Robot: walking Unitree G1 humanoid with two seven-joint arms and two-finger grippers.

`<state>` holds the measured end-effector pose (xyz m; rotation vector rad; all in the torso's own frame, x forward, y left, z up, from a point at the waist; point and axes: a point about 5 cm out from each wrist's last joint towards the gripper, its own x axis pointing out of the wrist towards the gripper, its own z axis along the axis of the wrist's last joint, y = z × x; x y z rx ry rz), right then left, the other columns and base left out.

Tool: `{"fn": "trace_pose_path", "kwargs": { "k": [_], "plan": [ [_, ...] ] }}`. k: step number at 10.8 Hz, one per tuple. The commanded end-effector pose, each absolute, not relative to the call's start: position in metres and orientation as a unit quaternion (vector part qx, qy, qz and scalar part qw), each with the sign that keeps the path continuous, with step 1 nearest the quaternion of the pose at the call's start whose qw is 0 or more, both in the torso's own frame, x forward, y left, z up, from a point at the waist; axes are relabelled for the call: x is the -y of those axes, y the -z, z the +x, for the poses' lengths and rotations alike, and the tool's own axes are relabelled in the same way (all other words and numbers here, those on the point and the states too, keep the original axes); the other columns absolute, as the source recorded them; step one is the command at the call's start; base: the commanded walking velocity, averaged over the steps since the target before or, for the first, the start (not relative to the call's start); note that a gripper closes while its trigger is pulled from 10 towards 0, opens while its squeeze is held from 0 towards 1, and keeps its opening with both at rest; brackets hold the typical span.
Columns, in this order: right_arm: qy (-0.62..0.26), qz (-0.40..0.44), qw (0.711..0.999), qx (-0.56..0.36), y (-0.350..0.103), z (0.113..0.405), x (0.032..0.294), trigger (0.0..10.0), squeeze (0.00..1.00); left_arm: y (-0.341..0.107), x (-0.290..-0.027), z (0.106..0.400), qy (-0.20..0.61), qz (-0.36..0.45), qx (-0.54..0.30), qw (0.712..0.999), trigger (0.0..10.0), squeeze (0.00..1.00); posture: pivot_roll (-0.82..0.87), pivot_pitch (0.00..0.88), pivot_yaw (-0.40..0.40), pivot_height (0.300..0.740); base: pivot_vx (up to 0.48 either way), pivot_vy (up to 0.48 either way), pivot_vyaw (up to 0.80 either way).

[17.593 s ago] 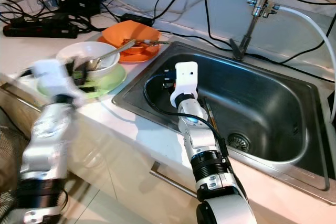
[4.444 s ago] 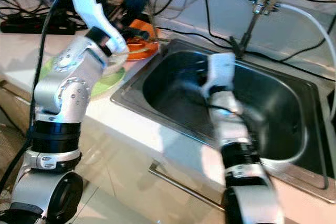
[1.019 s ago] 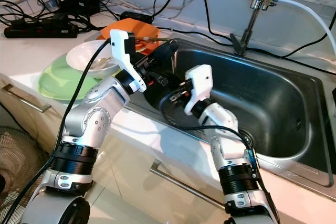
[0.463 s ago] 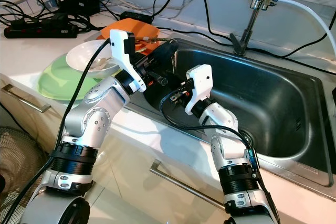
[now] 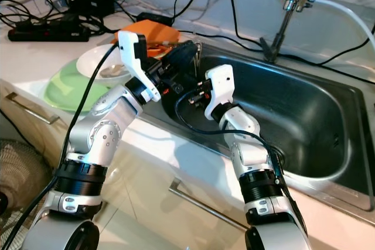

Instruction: Kitchen organization

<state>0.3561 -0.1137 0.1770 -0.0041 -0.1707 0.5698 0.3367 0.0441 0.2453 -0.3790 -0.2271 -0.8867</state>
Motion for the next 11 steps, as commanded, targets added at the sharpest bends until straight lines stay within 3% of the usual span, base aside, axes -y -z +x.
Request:
{"fn": "trace_pose_path", "kwargs": {
  "k": [1,3,5,6,7,8,11],
  "plan": [
    [-0.268,-0.002,0.959,0.089,-0.179,0.359,0.117,0.0,0.00,-0.246,-0.043,0.334,0.430,-0.178,0.114,0.878,10.0,0.00,0.22,0.000,-0.014,0.740,0.000,0.000,0.00],
    [-0.234,-0.001,0.968,0.092,-0.180,0.365,0.123,0.0,0.00,-0.247,-0.048,0.335,0.417,-0.179,0.118,0.883,10.0,0.00,0.22,0.000,-0.014,0.740,0.000,0.000,0.00],
    [-0.136,-0.009,0.987,0.079,-0.181,0.379,0.143,0.0,0.00,-0.237,-0.055,0.335,0.400,-0.172,0.104,0.894,10.0,0.00,0.22,0.000,-0.010,0.740,0.000,0.000,0.00],
    [-0.072,-0.006,0.996,0.057,-0.177,0.386,0.161,2.0,0.00,-0.224,-0.060,0.333,0.389,-0.161,0.085,0.903,10.0,0.00,0.22,0.000,-0.012,0.740,0.000,0.000,0.00],
    [-0.054,-0.011,0.997,0.047,-0.175,0.388,0.166,4.9,0.00,-0.217,-0.063,0.332,0.383,-0.156,0.075,0.907,10.0,0.00,0.22,0.000,-0.013,0.740,0.000,0.000,0.00],
    [-0.042,-0.026,0.998,0.028,-0.169,0.390,0.169,10.0,0.00,-0.203,-0.066,0.330,0.374,-0.138,0.052,0.916,10.0,0.00,0.23,0.000,-0.015,0.740,0.000,0.000,0.00],
    [-0.029,-0.064,0.997,-0.033,-0.150,0.393,0.168,10.0,0.00,-0.175,-0.064,0.325,0.375,-0.092,-0.009,0.922,10.0,0.00,0.23,0.000,-0.018,0.740,0.000,0.000,0.00]
  ]
}}
